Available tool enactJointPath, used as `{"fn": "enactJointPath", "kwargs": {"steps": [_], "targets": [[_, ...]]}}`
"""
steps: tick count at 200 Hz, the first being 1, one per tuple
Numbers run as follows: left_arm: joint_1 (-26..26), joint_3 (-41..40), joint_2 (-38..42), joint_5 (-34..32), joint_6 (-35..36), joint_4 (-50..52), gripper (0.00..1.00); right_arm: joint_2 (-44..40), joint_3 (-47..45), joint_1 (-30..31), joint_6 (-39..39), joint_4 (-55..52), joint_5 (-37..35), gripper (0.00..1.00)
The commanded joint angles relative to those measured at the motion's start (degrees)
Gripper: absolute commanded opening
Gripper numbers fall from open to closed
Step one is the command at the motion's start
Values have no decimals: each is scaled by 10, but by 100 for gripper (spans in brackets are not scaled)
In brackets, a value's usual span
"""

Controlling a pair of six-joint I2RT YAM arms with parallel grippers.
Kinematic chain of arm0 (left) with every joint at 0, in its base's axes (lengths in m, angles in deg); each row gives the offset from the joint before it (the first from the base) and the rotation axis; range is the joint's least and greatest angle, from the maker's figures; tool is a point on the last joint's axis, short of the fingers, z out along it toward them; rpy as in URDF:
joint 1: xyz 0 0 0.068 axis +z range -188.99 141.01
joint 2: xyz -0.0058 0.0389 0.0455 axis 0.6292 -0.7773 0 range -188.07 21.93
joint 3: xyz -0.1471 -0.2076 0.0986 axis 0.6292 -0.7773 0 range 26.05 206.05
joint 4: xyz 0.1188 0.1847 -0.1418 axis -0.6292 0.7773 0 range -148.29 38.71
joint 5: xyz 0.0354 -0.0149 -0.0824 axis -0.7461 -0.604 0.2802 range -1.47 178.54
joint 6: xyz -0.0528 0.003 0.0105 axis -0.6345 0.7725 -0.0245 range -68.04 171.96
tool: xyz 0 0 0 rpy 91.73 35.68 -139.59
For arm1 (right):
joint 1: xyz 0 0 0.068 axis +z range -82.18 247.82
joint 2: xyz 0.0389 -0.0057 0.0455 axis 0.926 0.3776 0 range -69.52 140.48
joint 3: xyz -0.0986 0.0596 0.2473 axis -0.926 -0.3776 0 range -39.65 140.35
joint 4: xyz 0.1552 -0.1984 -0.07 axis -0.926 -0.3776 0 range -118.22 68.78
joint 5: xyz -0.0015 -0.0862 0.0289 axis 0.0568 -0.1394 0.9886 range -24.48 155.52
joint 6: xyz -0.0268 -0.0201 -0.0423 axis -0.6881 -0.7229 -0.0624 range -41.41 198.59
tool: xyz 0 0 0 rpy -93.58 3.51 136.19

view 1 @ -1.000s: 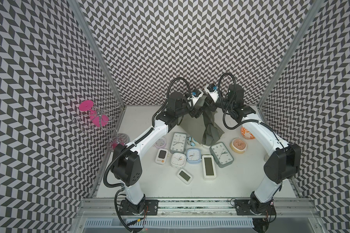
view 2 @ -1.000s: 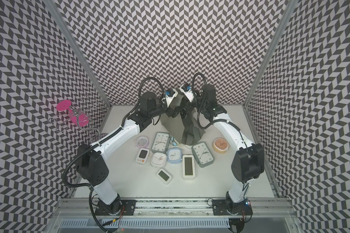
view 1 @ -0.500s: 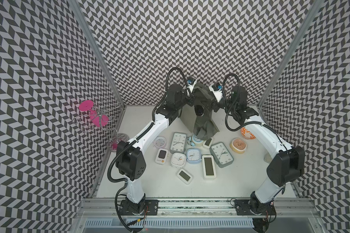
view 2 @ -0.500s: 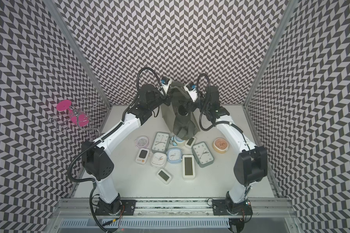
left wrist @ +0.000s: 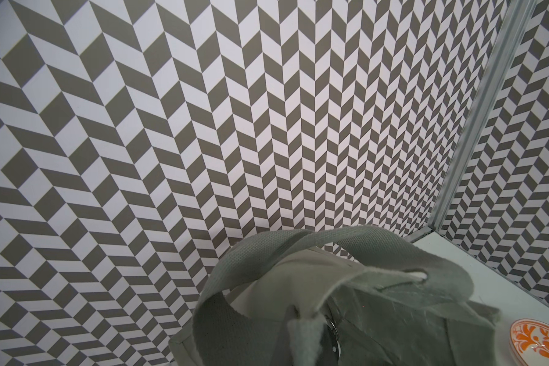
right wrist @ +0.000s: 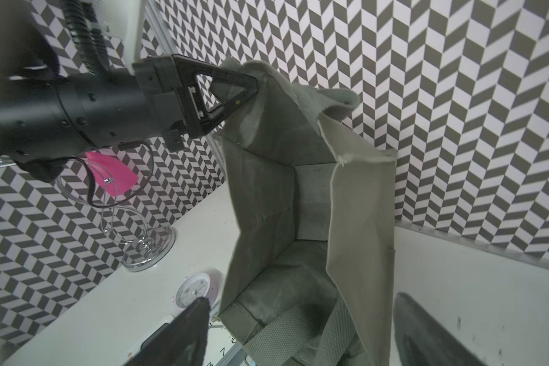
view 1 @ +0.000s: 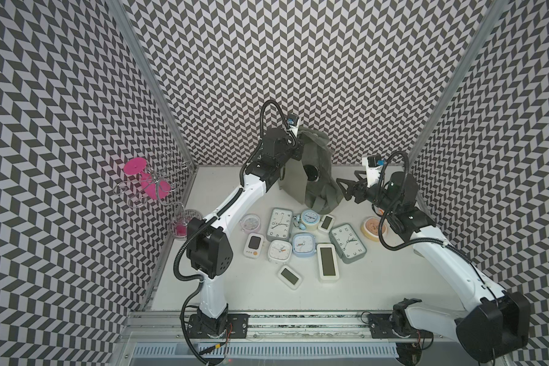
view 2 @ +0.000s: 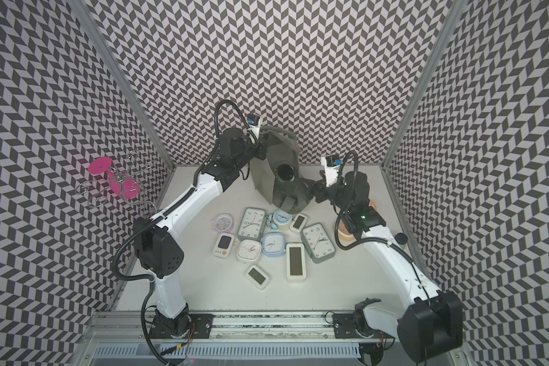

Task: Put the alarm clock into the canvas bag
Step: Adjust the canvas bag at the center of the board.

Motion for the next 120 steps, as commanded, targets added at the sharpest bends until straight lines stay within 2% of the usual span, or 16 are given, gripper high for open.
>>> {"fn": "enactJointPath", "kwargs": {"steps": [1,26,50,76,97,120], "targets": [[-4,0,20,7,-8,-37,0,-19,-30,3,50,1,43,81],[-2,-6,21,26,3,-39,0,-9,-25,25,41,-58,59,73],[0,-14,20,53,6,-48,0,16,-5,62,57,-91,39,70],[2,-16,20,63,1,-51,0,37,2,101,75,-93,-60,63],[2,-15,18,72,-3,-52,0,70,28,105,74,-100,-97,52],[2,-15,18,75,-5,-52,0,113,71,110,62,-112,-131,52]]}}
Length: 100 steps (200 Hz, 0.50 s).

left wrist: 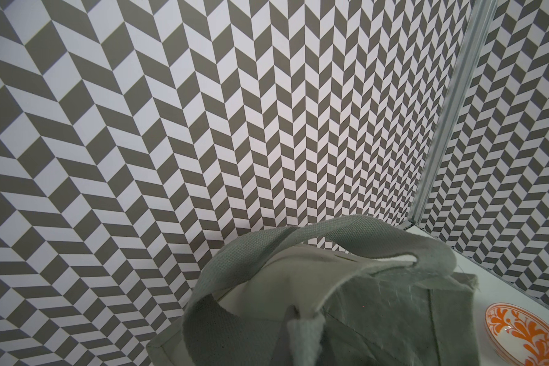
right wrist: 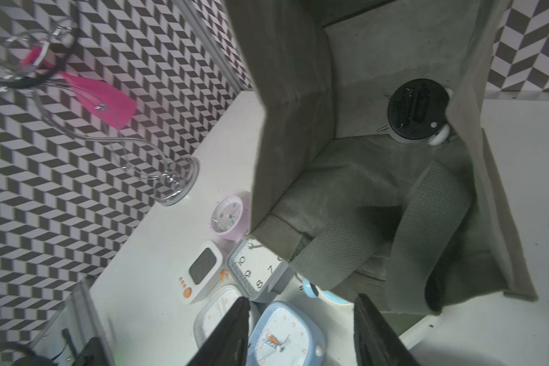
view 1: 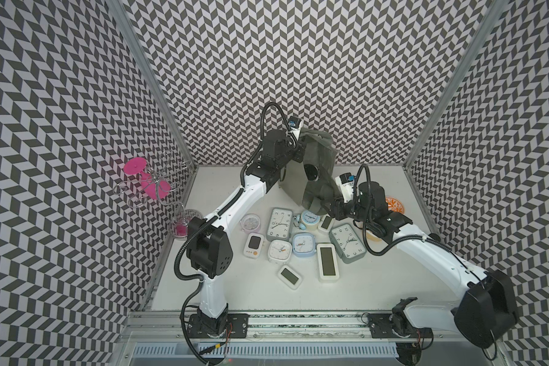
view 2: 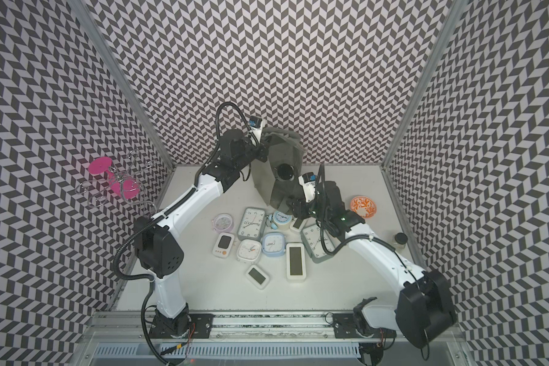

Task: Put the alarm clock into the canvas bag
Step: Adjust the canvas bag at the center of the board.

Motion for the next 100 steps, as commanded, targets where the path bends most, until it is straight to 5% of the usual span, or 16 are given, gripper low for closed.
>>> {"fn": "enactJointPath", "kwargs": {"steps": [1,42,100], "targets": [[1,-1,17,20,-8,-36,0,33,49,5,-2,1,-68,52],[1,0,18,24,-7,-33,0,121,136,35,-27,-31,-177,66],[1,0,19,34,-15,-34,0,249,268,48,-45,-102,-314,63]]}}
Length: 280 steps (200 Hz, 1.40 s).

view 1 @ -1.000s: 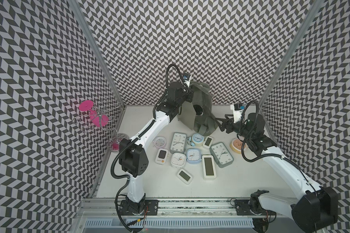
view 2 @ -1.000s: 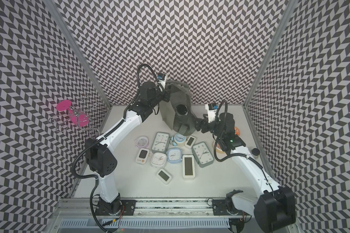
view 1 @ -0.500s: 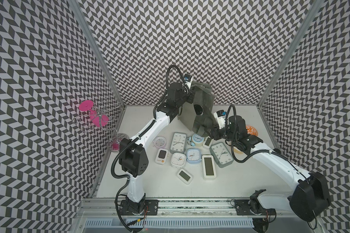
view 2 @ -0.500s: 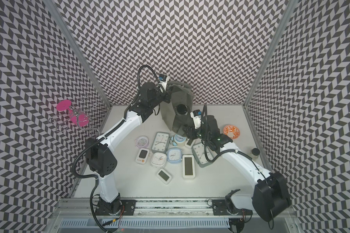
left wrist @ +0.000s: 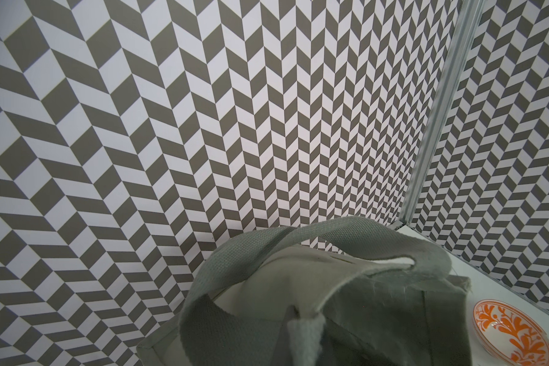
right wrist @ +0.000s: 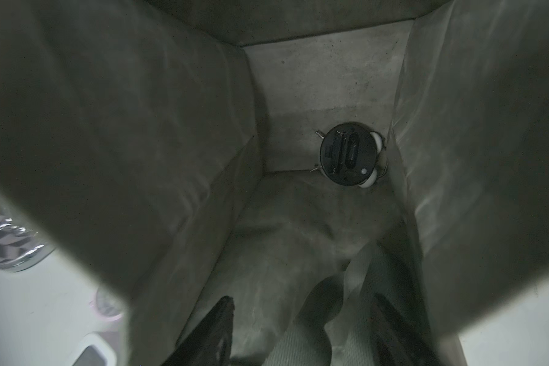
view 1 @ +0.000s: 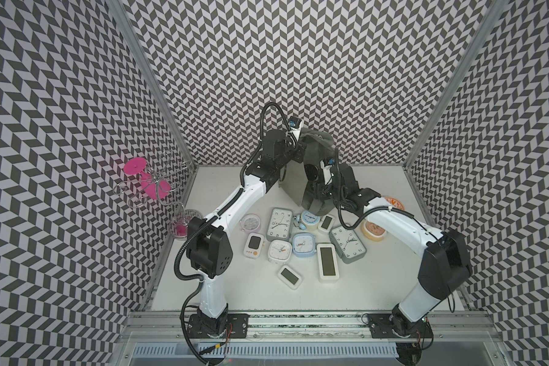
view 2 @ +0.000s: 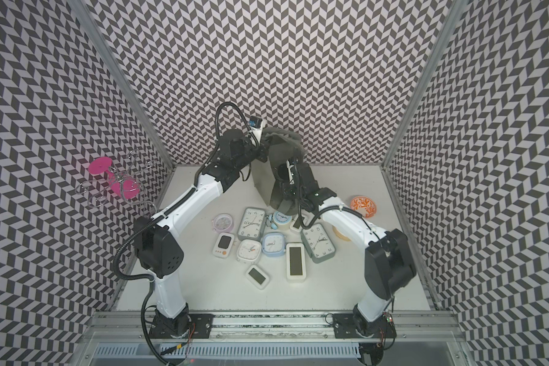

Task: Put the alarm clock into the canvas bag
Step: Adjust the canvas bag at the center of the board.

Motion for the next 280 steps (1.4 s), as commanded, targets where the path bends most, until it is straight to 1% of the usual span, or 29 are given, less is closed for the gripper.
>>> {"fn": "enactJointPath", "kwargs": {"steps": [1,14,33,42,66,84,95,148,157,172,195,203,215,232,248,270,280], "targets": [[-1,0,19,17,-8,-34,0,38,43,0,-10,-32,-90,63],[-1,-1,20,17,-8,-34,0,59,58,-2,-20,-41,-103,60],[-1,-4,23,16,-9,-36,0,84,75,-8,-36,-49,-104,53],[0,-5,23,16,-8,-37,0,95,85,-10,-44,-55,-109,54],[-2,-7,26,20,-8,-40,0,130,119,-14,-70,-84,-125,66],[-3,-10,29,20,-8,-40,0,157,146,-16,-89,-106,-143,69],[-4,-12,30,20,-8,-42,0,173,163,-17,-99,-123,-151,69],[-7,-15,36,11,-4,-43,0,235,225,-24,-114,-201,-199,61],[-6,-16,36,8,-4,-43,0,236,224,-24,-117,-201,-204,58],[-7,-17,37,6,-3,-43,0,234,223,-24,-121,-200,-213,49],[-6,-17,36,-5,0,-44,0,223,221,-24,-127,-198,-216,26],[-6,-17,35,-12,0,-44,0,215,221,-24,-127,-195,-208,20],[-7,-16,33,-28,2,-44,0,198,217,-21,-127,-188,-192,12],[-6,-10,28,-69,-4,-43,0,154,199,-17,-126,-167,-151,6],[-2,-3,24,-120,-13,-39,0,91,162,-17,-124,-127,-107,0],[9,13,20,-171,-23,-23,0,-8,87,-21,-122,-52,-53,0],[15,30,15,-187,-26,-5,0,-56,46,-25,-122,-10,-17,0]]}}
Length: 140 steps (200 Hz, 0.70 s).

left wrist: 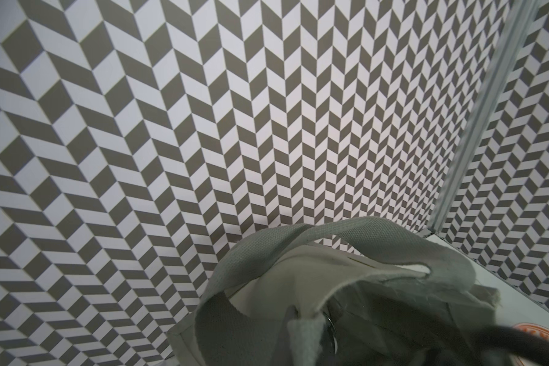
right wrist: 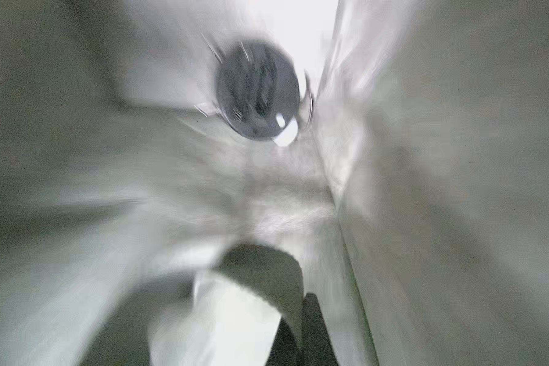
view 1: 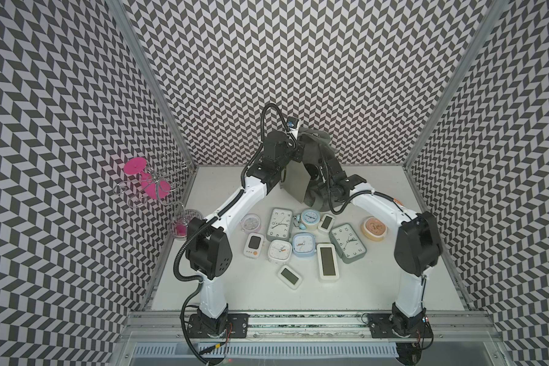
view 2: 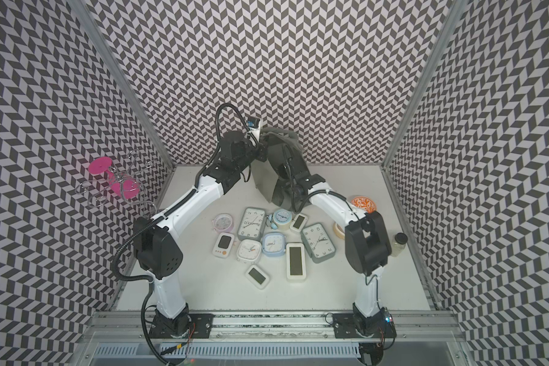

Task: Put the alarm clock into the canvas bag
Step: Adjust the canvas bag at the center of the board.

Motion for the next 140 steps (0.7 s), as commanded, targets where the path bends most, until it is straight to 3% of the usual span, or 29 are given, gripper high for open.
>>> {"fn": "enactJointPath", "kwargs": {"steps": [1,32,57,81,140], "targets": [[18,47,6,-84,-19,9,0,-126,-63,-5,1,132,89,0],[44,147,-31,-84,-39,101,0,-282,-243,-28,-4,333,197,0],[71,250,-75,-47,-62,192,0,-357,-344,-93,50,485,295,0],[85,312,-107,-21,-64,239,0,-338,-345,-117,38,552,348,0],[136,314,-128,17,-80,242,0,-244,-327,-132,-3,736,397,0]]}}
